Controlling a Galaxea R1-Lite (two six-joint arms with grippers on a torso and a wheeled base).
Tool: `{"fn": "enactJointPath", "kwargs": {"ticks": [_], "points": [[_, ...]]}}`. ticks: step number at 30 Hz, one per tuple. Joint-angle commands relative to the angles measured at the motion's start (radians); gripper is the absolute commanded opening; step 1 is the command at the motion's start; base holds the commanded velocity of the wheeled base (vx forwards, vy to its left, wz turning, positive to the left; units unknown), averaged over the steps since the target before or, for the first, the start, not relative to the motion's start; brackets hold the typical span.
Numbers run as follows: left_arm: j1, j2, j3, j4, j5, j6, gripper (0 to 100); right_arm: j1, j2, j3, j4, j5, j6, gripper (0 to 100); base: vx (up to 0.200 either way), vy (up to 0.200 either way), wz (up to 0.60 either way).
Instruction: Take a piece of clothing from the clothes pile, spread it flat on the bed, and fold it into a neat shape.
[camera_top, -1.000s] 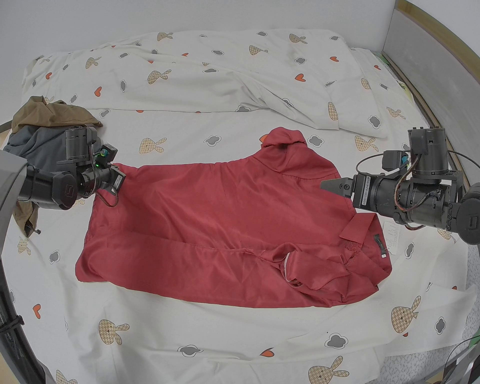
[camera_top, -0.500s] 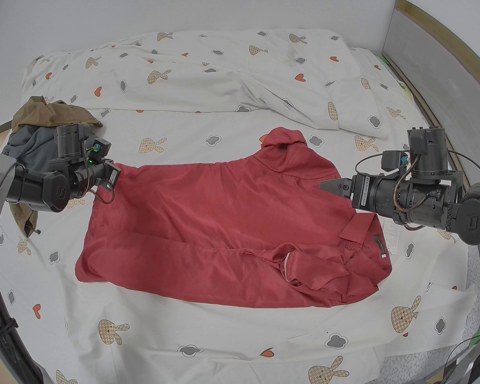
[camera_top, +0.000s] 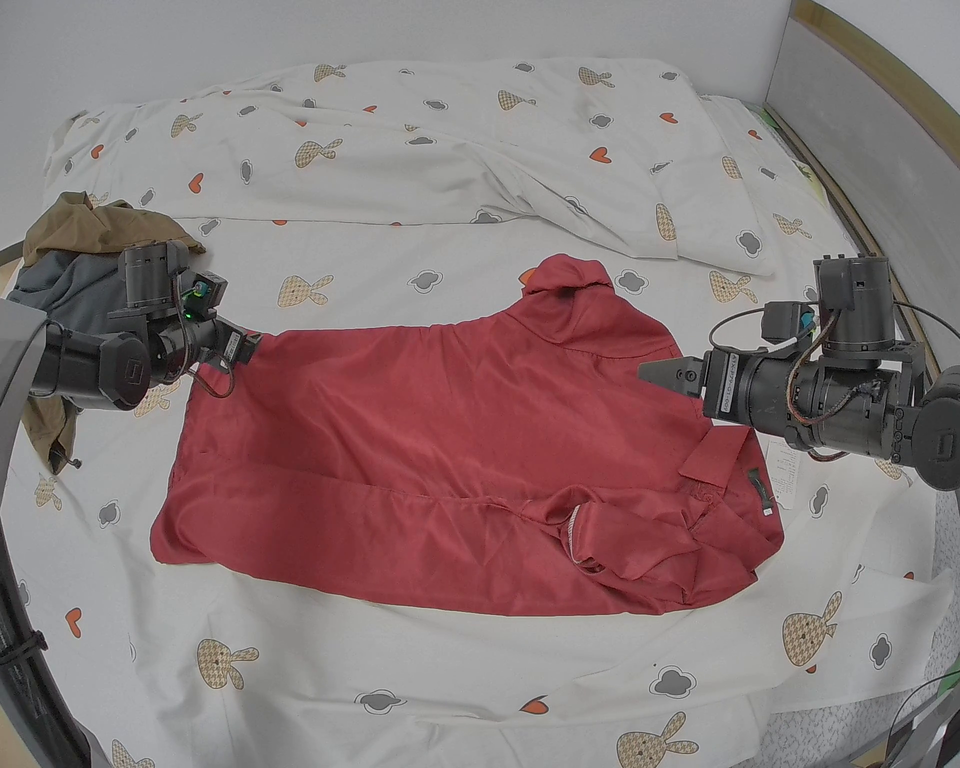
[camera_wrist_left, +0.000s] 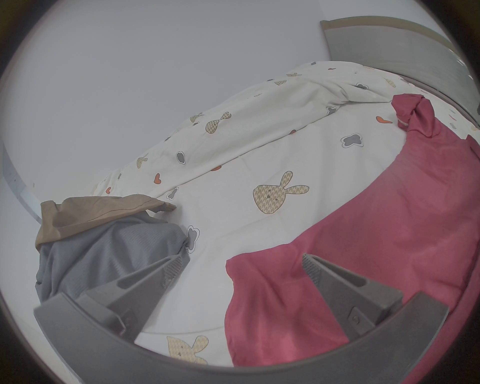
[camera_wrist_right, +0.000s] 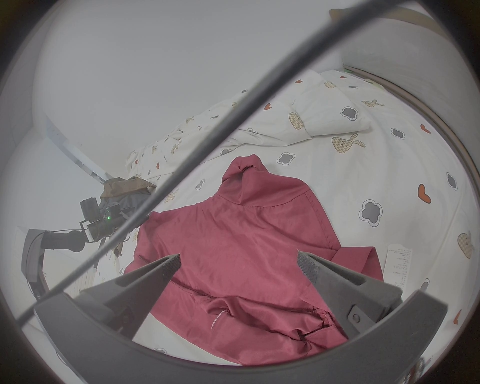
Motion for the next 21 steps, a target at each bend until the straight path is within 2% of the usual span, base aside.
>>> {"fn": "enactJointPath", "kwargs": {"ticks": [1,6,14,15,16,17,21], "points": [[0.012,0.112,-0.125,0.047,-0.001,0.005,100,0.001,0.003,0.000,0.000,0.000,0.000,100,0.000,0.000,0.00],[0.017,0.165,-0.225,0.161,-0.032,0.002,100,-0.002,0.003,0.000,0.000,0.000,0.000,100,0.000,0.000,0.00],[0.012,0.194,-0.243,0.167,-0.070,0.003,100,-0.003,0.003,0.000,0.000,0.000,0.000,100,0.000,0.000,0.00],[0.012,0.197,-0.245,0.165,-0.080,0.003,0,-0.002,0.003,0.000,0.000,0.000,0.000,100,0.000,0.000,0.00],[0.012,0.197,-0.245,0.165,-0.080,0.003,0,-0.002,0.003,0.000,0.000,0.000,0.000,100,0.000,0.000,0.00],[0.014,0.203,-0.248,0.165,-0.112,0.002,0,-0.002,0.003,0.002,0.000,0.000,0.000,100,0.000,0.000,0.00],[0.017,0.201,-0.245,0.165,-0.116,0.000,0,-0.005,-0.001,0.002,0.000,0.000,0.000,100,0.000,0.000,0.00]]}}
